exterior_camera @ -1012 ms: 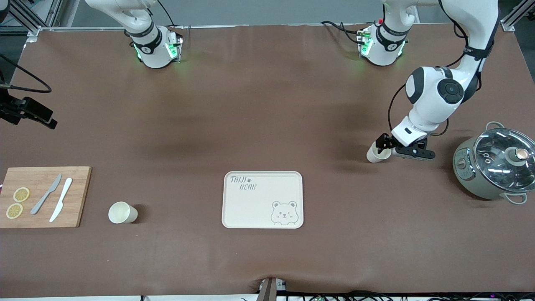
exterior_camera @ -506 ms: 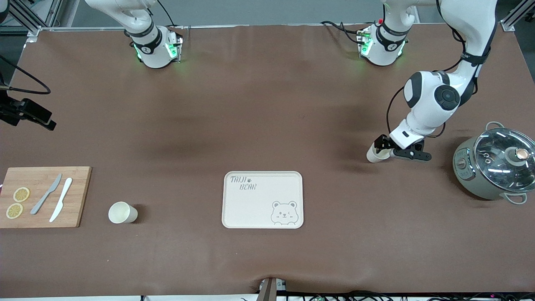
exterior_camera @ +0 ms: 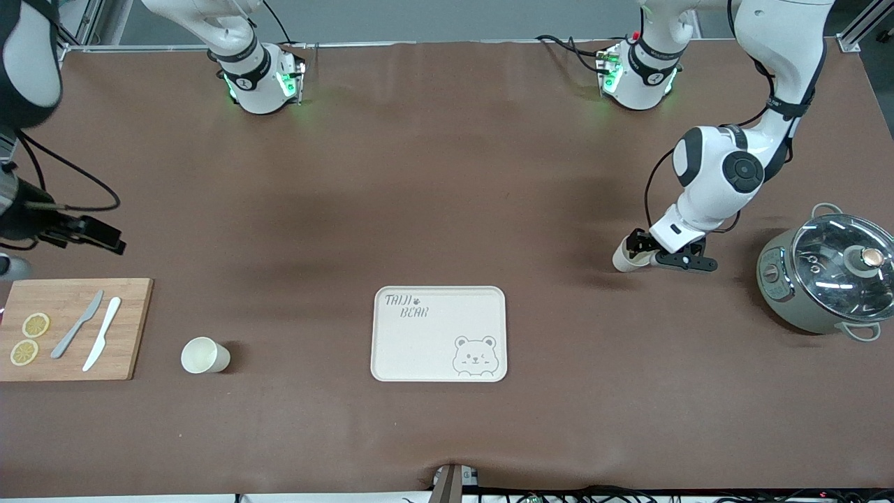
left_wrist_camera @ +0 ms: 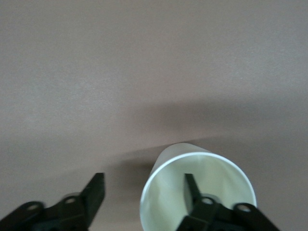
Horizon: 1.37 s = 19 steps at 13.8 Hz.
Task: Place white IKEA cup upright on tray with both arms
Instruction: 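Carry the cup with the left gripper while the right gripper reaches the other cup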
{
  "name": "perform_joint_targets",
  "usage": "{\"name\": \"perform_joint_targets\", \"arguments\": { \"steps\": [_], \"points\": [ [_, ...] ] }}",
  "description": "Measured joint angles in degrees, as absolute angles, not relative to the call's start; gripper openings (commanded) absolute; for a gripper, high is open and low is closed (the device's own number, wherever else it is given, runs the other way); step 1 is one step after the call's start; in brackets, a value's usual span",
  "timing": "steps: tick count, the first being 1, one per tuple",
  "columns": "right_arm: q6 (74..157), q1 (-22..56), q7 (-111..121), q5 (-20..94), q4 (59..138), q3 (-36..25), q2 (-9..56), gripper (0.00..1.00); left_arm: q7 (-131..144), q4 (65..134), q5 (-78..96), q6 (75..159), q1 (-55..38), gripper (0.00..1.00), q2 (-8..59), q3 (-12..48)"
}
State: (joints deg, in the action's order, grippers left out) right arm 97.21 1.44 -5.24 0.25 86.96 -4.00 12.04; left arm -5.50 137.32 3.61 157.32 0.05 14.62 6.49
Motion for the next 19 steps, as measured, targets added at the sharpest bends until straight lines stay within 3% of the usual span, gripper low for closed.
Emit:
{"name": "perform_joint_targets", "arguments": {
  "steps": [4, 10, 13, 19],
  "points": [
    [98.38, 1.46, -5.24, 0.25, 86.97, -4.0, 18.24, 1.0, -5.5, 136.99, 3.61, 157.37, 0.21, 0.0, 14.64, 6.48],
    [108.74, 1.3, -5.24, 0.25, 87.01, -4.25, 27.14, 1.0, -1.16, 132.93, 3.61, 157.36, -1.92, 0.0, 15.37, 6.66],
    [113.08, 1.35, -5.23, 0.25, 86.98, -4.2, 30.63, 1.0, 4.98, 127.12, 3.61, 153.99, -6.01, 0.0, 18.23, 6.81],
    [123.55, 2.11, -5.22, 0.25, 86.79, -2.16, 34.29, 1.0, 22.17, 107.51, 3.0, 138.22, -15.52, 0.0, 26.96, 6.87]
  ]
}}
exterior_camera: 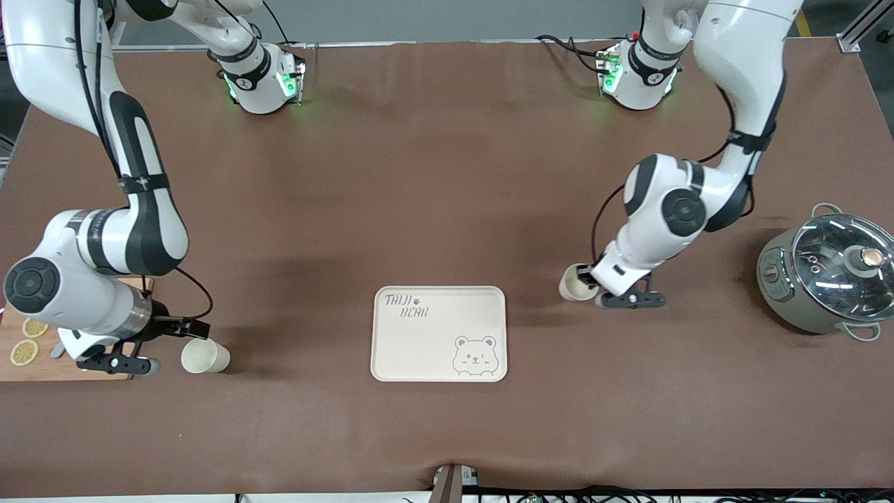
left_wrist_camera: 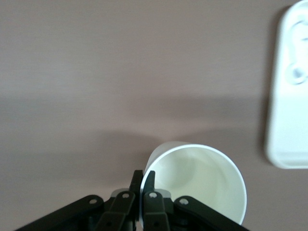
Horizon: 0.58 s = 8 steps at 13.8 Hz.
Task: Place white IKEA cup upright on tray with both arms
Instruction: 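Carry the cup with the left gripper while the right gripper reaches the other cup, then lower the cup onto the tray while the right gripper grasps its cup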
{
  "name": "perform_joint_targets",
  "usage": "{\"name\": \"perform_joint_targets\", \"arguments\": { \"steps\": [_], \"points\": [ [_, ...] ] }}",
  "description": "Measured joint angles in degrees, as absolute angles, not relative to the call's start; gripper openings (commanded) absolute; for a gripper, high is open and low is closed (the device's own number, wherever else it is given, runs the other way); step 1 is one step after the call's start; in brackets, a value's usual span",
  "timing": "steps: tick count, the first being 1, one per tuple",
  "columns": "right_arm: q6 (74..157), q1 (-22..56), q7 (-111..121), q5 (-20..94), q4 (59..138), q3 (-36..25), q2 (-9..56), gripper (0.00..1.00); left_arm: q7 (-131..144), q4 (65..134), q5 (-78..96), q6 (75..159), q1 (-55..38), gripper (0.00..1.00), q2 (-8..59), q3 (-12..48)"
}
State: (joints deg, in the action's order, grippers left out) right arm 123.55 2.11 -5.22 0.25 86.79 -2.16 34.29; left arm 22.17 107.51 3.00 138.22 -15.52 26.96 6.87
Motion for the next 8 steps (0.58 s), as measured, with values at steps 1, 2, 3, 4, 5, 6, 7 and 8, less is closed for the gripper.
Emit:
{"name": "perform_joint_targets", "arguments": {
  "steps": [1, 2, 3, 4, 5, 6, 7, 8],
  "points": [
    [124.72, 2.14, -5.22, 0.25, 86.72, -1.79, 34.76, 1.0, 26.05, 104.73, 1.7, 138.06, -17.61, 0.0, 29.08, 6.88],
    [125.76, 2.17, -5.22, 0.25, 86.71, -1.56, 35.3, 1.0, 29.56, 102.24, 0.68, 138.05, -19.41, 0.0, 31.01, 6.9],
    [127.04, 2.18, -5.22, 0.26, 86.69, -1.43, 35.92, 1.0, 32.05, 100.04, 0.29, 138.04, -20.96, 0.0, 32.67, 6.9],
    [128.62, 2.2, -5.22, 0.25, 86.67, -1.35, 36.63, 1.0, 33.84, 98.25, 0.2, 137.99, -22.28, 0.0, 33.92, 6.89],
    [130.26, 2.27, -5.22, 0.25, 86.66, -1.2, 37.43, 1.0, 35.23, 96.88, 0.2, 137.85, -23.37, 0.0, 34.82, 6.87],
    [131.77, 2.46, -5.22, 0.25, 86.65, -1.09, 38.23, 1.0, 36.6, 95.65, 0.19, 137.61, -24.36, 0.0, 35.61, 6.85],
    [133.2, 2.78, -5.22, 0.25, 86.62, -1.06, 39.05, 1.0, 38.02, 94.46, 0.19, 137.39, -25.37, 0.0, 36.4, 6.82],
    [134.38, 3.07, -5.23, 0.25, 86.61, -1.05, 39.84, 1.0, 39.25, 93.28, 0.05, 137.28, -26.34, 0.0, 37.31, 6.8]
  ]
}}
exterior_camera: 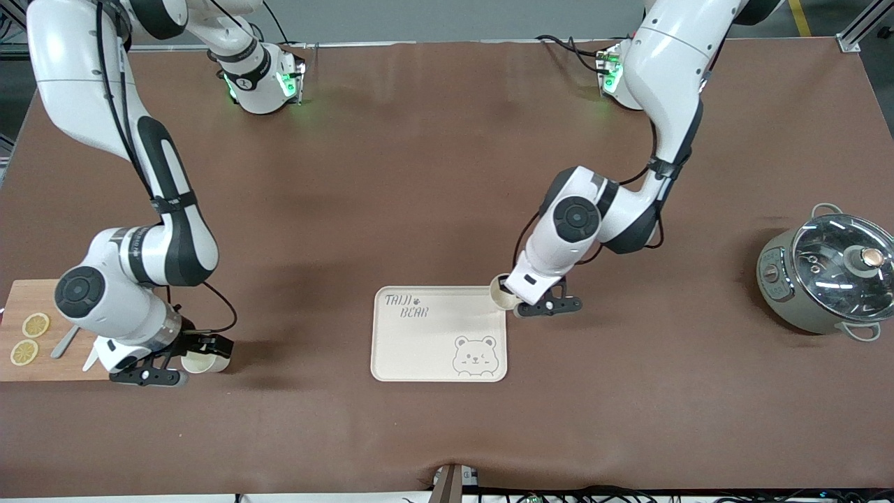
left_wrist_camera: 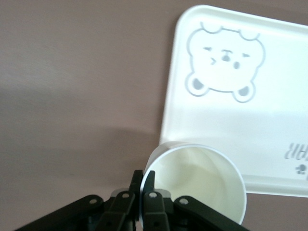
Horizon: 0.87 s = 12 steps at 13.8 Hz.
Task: Place white IKEA cup upright on tray with both arms
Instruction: 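Lower the cup onto the tray while the right gripper grasps its cup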
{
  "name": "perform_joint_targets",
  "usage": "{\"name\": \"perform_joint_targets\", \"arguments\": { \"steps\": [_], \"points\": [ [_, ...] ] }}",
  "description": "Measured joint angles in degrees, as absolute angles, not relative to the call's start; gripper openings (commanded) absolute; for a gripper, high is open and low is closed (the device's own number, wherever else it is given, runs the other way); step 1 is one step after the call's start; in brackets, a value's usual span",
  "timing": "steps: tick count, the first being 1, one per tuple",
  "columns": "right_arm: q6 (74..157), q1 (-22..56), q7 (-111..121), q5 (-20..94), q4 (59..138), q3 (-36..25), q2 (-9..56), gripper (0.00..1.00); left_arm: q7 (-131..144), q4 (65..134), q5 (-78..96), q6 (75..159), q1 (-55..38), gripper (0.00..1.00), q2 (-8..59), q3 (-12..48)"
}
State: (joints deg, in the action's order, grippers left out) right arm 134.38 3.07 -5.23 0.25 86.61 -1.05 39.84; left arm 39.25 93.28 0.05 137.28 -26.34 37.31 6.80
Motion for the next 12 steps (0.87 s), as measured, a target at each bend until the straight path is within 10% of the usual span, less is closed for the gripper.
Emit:
{"name": "perform_joint_targets", "arguments": {
  "steps": [4, 7, 12],
  "points": [
    [137.63, 3.42, -5.23, 0.25, 86.53, -1.07, 42.52, 0.94, 43.49, 88.14, -2.93, 137.24, -28.93, 0.0, 41.75, 6.71],
    [137.73, 3.41, -5.17, 0.15, 86.5, -1.2, 42.9, 0.49, 44.2, 84.36, -3.43, 137.23, -29.75, 0.0, 44.68, 6.23],
    [138.13, 3.09, -2.98, -0.23, 86.29, -1.59, 42.9, 0.19, 44.23, 79.99, -3.44, 137.23, -32.62, 0.0, 47.52, 2.13]
  ]
}}
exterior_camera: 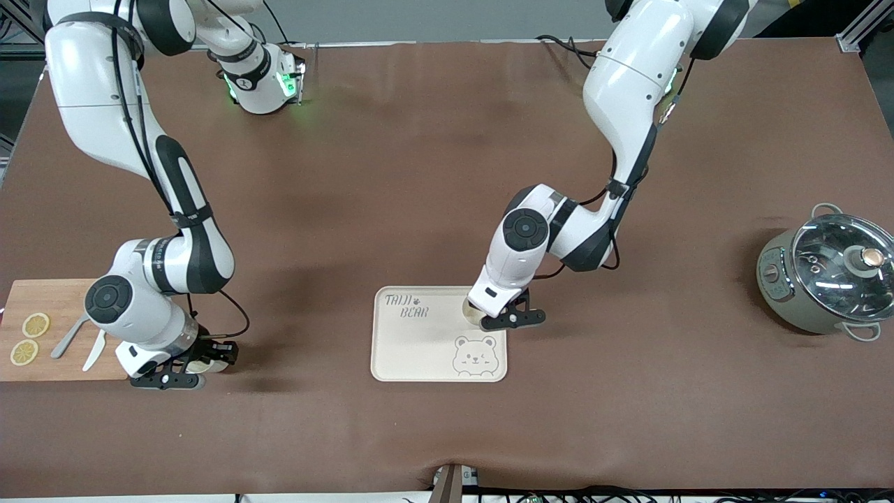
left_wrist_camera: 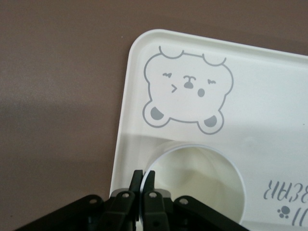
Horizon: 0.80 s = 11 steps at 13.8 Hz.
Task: Place white IKEA cup upright on tray with both arms
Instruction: 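Lower the cup onto the tray while the right gripper grasps its cup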
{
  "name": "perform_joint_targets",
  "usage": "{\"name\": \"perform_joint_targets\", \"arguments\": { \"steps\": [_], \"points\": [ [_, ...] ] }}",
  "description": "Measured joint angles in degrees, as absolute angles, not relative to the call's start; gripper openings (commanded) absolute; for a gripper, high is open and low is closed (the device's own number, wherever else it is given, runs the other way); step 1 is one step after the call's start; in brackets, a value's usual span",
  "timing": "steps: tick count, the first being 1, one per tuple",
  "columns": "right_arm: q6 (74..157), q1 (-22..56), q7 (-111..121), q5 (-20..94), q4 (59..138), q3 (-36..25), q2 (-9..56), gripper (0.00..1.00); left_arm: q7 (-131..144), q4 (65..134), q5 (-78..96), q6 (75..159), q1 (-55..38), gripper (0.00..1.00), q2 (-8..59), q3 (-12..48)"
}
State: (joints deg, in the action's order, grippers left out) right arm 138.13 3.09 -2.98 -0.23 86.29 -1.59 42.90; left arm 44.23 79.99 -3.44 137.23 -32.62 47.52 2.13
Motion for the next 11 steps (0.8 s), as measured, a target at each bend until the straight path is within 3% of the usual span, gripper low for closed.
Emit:
{"name": "perform_joint_targets", "arguments": {
  "steps": [3, 4, 5, 6, 11],
  "points": [
    [138.77, 1.98, -2.6, -0.22, 86.16, -1.76, 42.9, 0.06, 44.23, 79.23, -3.44, 137.24, -32.62, 0.0, 48.04, 1.91],
    [139.06, 1.82, -2.59, -0.2, 86.13, -1.77, 42.9, 0.01, 44.23, 79.15, -3.44, 137.24, -32.62, 0.21, 48.16, 1.91],
    [139.66, 1.83, -2.59, -0.19, 86.13, -1.74, 42.9, 0.0, 44.23, 79.11, -3.44, 137.24, -32.63, 0.78, 48.2, 1.91],
    [140.33, 1.87, -2.6, -0.18, 86.13, -1.68, 42.9, 0.0, 44.23, 79.11, -3.45, 137.24, -32.66, 1.0, 48.22, 1.91],
    [141.12, 2.35, -2.6, -0.18, 85.75, -1.29, 42.9, 0.0, 44.41, 79.07, -3.83, 137.24, -32.68, 1.0, 48.5, 1.8]
  ]
}}
